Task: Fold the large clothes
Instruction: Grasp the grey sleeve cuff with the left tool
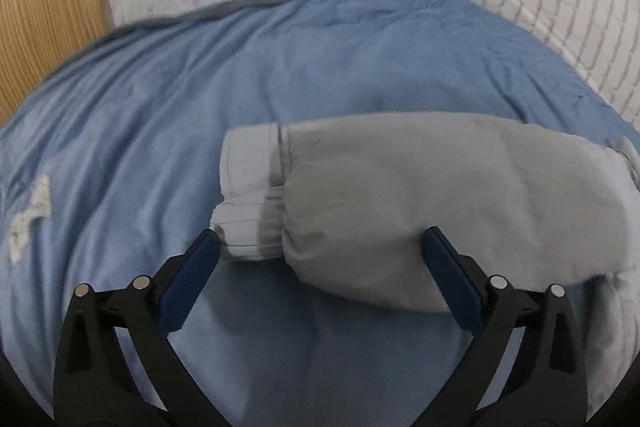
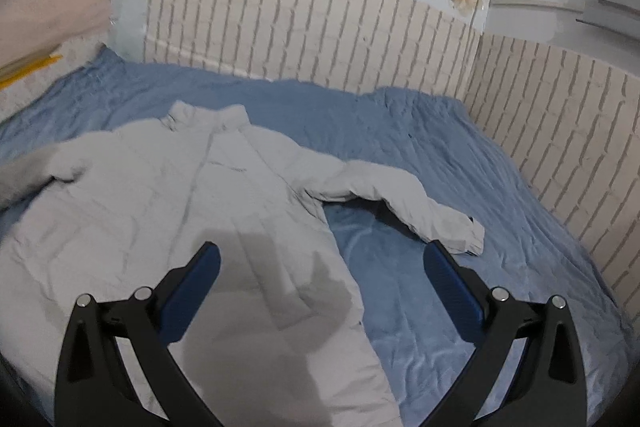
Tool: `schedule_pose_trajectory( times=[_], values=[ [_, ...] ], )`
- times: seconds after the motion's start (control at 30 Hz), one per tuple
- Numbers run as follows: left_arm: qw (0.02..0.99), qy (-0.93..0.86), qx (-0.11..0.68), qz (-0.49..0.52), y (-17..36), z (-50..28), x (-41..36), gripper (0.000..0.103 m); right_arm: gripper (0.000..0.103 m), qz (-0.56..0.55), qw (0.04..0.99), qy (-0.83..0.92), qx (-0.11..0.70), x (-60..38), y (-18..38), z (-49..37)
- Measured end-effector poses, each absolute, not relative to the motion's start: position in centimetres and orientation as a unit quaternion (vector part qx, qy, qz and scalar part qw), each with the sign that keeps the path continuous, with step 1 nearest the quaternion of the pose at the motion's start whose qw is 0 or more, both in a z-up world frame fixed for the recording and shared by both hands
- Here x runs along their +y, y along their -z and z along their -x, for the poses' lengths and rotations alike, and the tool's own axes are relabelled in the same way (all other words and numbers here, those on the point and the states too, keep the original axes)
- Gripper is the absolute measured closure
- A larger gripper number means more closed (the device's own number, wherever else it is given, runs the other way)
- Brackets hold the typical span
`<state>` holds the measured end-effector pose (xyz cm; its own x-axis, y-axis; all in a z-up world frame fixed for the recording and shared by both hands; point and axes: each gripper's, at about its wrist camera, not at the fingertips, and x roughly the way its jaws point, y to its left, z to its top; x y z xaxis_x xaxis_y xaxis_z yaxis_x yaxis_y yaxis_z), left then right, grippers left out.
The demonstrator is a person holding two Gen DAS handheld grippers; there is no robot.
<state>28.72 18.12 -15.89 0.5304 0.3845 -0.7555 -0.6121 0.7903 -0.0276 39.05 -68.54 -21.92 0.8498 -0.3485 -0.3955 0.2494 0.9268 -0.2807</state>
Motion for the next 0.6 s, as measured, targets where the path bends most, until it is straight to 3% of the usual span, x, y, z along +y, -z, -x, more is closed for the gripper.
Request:
schedule_pose_trajectory(
  times=[0.13, 0.2, 0.27, 0.33, 0.5, 0.6],
  values=[
    [0.860, -0.288, 0.393, 0.155, 17.6, -30.6, 19.0, 0.005, 0.002, 0.115, 0.953, 0.162, 0.230, -68.3, 21.7, -40.5],
    [0.863, -0.283, 0.387, 0.160, 18.0, -31.2, 19.6, 0.022, 0.002, 0.122, 0.953, 0.157, 0.228, -67.6, 21.3, -40.8],
    [0.868, -0.284, 0.376, 0.158, 18.0, -31.6, 19.9, 0.060, 0.002, 0.130, 0.954, 0.150, 0.225, -67.1, 21.0, -40.9],
    [0.877, -0.263, 0.376, 0.144, 17.7, -32.1, 19.4, 0.072, 0.002, 0.147, 0.954, 0.145, 0.217, -66.3, 20.8, -40.8],
    [0.893, -0.245, 0.348, 0.144, 14.5, -31.4, 18.9, 0.079, 0.002, 0.134, 0.958, 0.135, 0.215, -66.6, 20.6, -40.3],
    [0.917, -0.222, 0.309, 0.117, 9.6, -30.9, 17.5, 0.080, 0.002, 0.100, 0.964, 0.127, 0.211, -67.5, 20.1, -39.7]
  ],
)
